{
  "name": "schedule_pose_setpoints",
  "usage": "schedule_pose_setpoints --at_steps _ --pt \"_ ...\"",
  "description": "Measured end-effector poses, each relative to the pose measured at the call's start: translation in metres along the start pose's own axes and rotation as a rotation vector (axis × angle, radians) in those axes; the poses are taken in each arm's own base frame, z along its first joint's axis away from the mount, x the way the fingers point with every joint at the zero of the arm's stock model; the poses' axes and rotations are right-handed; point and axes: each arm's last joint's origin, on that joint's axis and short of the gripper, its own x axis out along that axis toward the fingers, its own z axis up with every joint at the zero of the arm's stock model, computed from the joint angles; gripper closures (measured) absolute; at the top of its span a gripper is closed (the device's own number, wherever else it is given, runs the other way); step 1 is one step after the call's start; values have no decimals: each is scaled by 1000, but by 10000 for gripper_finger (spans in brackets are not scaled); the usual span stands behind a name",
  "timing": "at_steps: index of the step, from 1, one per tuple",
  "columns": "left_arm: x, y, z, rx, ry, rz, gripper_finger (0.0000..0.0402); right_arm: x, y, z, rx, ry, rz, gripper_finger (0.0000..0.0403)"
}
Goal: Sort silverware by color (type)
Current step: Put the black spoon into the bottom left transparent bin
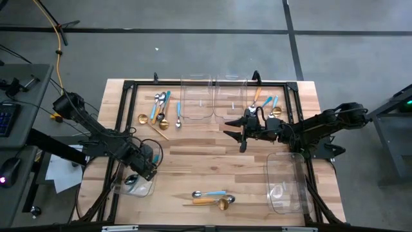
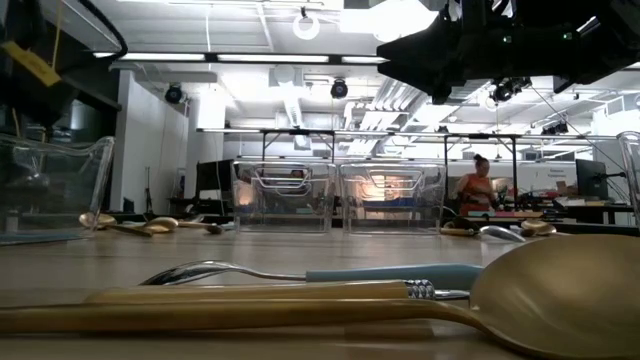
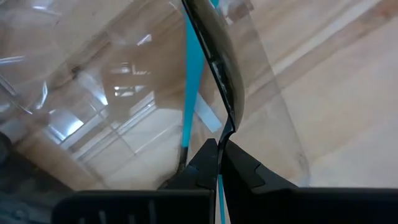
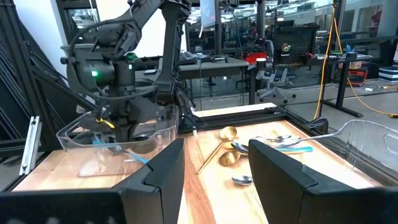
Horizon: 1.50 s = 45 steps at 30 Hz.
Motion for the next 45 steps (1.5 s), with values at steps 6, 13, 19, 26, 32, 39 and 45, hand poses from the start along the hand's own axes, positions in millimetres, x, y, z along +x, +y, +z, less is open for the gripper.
schedule_pose_setpoints --at_steps 6,13,19,26,32,39,45 --pt "3 1 0 -1 0 14 401 0 0 0 0 0 0 240" --pt "4 1 0 0 -1 17 401 0 0 0 0 0 0 240" --pt "4 1 0 0 -5 17 401 0 0 0 0 1 0 240" --pt "4 1 0 9 -7 18 401 0 0 0 0 1 0 240" --pt "4 1 1 9 -7 18 400 0 0 -1 -1 7 -1 240" --pt "4 1 0 8 -7 17 399 0 -1 -1 -2 8 -3 240" --pt "4 1 0 8 -6 18 382 0 -1 -2 -11 21 -4 240"
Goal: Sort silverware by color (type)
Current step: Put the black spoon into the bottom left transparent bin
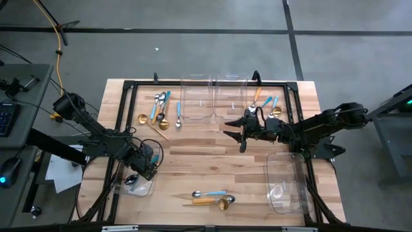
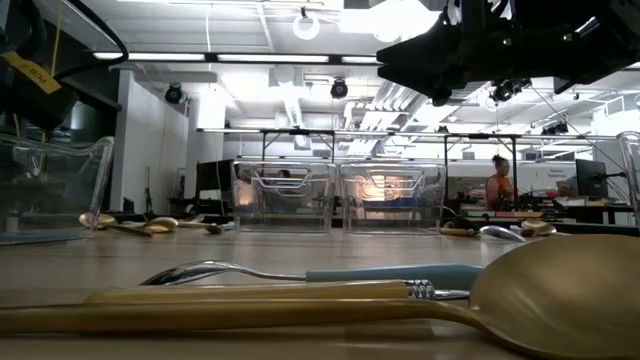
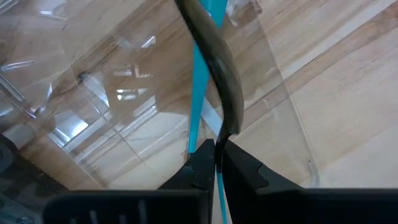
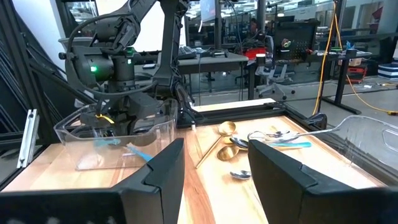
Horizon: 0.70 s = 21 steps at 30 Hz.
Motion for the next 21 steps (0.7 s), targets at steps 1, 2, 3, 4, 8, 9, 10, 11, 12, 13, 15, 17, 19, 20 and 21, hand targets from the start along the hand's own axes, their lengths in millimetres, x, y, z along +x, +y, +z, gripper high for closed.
schedule_pose_setpoints --at_steps 1,2,3,4,8,9,10,11,12,13,15,17,19,20,21 --pt "0 0 0 0 0 -1 379 0 0 0 0 0 0 240" --pt "0 0 0 0 0 -1 376 0 0 0 0 0 0 240" --pt "0 0 0 0 0 -1 372 0 0 0 0 0 0 240" --pt "0 0 0 0 0 -1 369 0 0 0 0 0 0 240" --pt "0 0 0 2 6 -2 352 0 0 0 0 0 0 240" --pt "0 0 0 7 6 -2 347 0 0 0 0 0 0 240" --pt "0 0 0 9 6 -3 342 0 0 0 0 0 0 240" --pt "0 0 0 9 6 -4 337 0 0 0 0 0 0 240" --pt "0 -1 0 10 6 -5 332 0 0 0 0 0 0 240" --pt "0 -1 0 16 6 -6 327 0 0 0 -1 0 0 240" --pt "0 -1 0 17 10 -9 316 0 0 0 -1 0 0 240" --pt "0 -1 -1 18 21 -9 305 0 0 0 -1 0 0 240" --pt "0 -1 -1 19 39 -10 297 0 0 0 -1 0 0 240" --pt "0 -1 -1 19 46 -10 293 0 0 0 -1 0 0 240" --pt "0 -1 -2 19 54 -10 291 0 0 0 -1 0 0 240"
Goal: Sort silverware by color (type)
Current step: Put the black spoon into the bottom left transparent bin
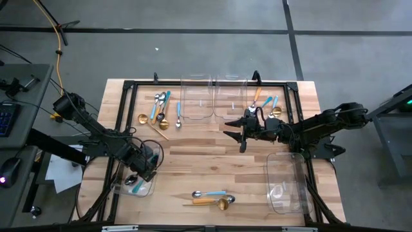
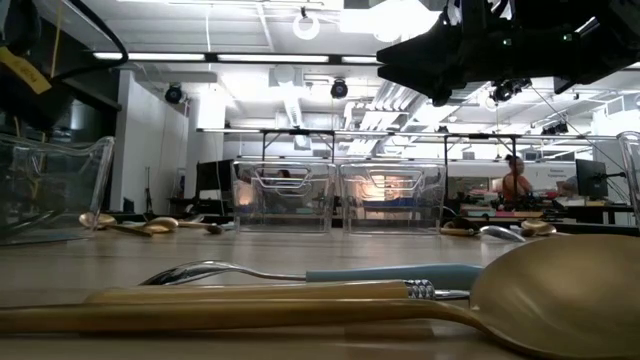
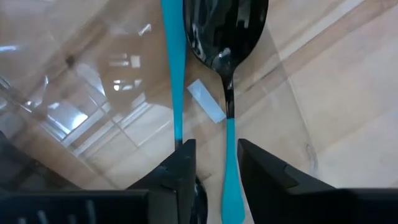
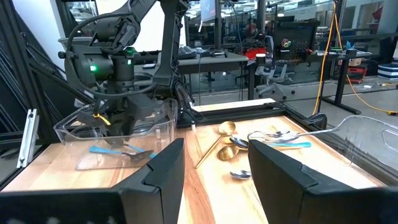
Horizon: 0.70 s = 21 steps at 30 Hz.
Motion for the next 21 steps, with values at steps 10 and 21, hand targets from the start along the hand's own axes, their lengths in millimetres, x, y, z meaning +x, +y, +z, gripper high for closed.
schedule_pose_setpoints --at_steps 10,21 --pt "-51 -8 -3 83 -53 -212 291 0 0 0 -4 0 0 240" --pt "-185 -2 8 455 -1087 -407 291 0 0 1 -3 -9 0 240"
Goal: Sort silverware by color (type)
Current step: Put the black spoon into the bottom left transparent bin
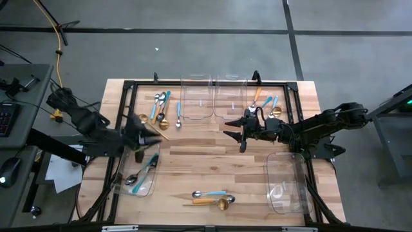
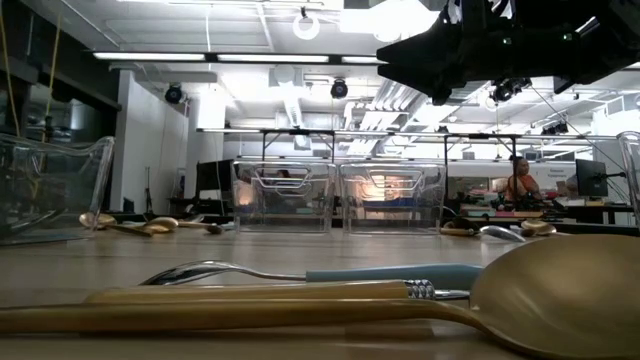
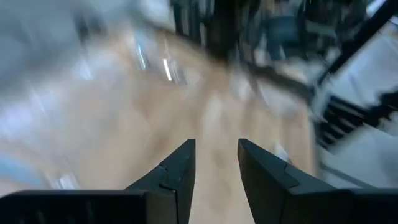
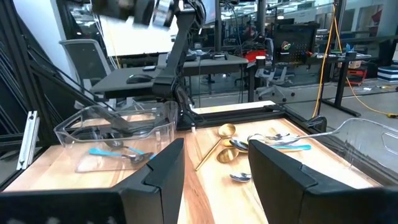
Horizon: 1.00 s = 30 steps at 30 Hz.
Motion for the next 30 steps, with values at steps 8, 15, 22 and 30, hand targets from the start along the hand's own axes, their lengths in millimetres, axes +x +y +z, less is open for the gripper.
schedule_pose_setpoints --at_steps 8,15,22,30 --pt "14 13 23 293 -165 135 291 0 0 1 -19 -14 0 240" --pt "73 37 -11 345 -282 -67 291 0 0 4 -14 -41 1 240" --pt "96 73 -60 331 -497 -142 291 0 0 5 -17 -50 1 240" --pt "98 90 -95 325 -547 -138 291 0 0 6 -37 -62 1 240"
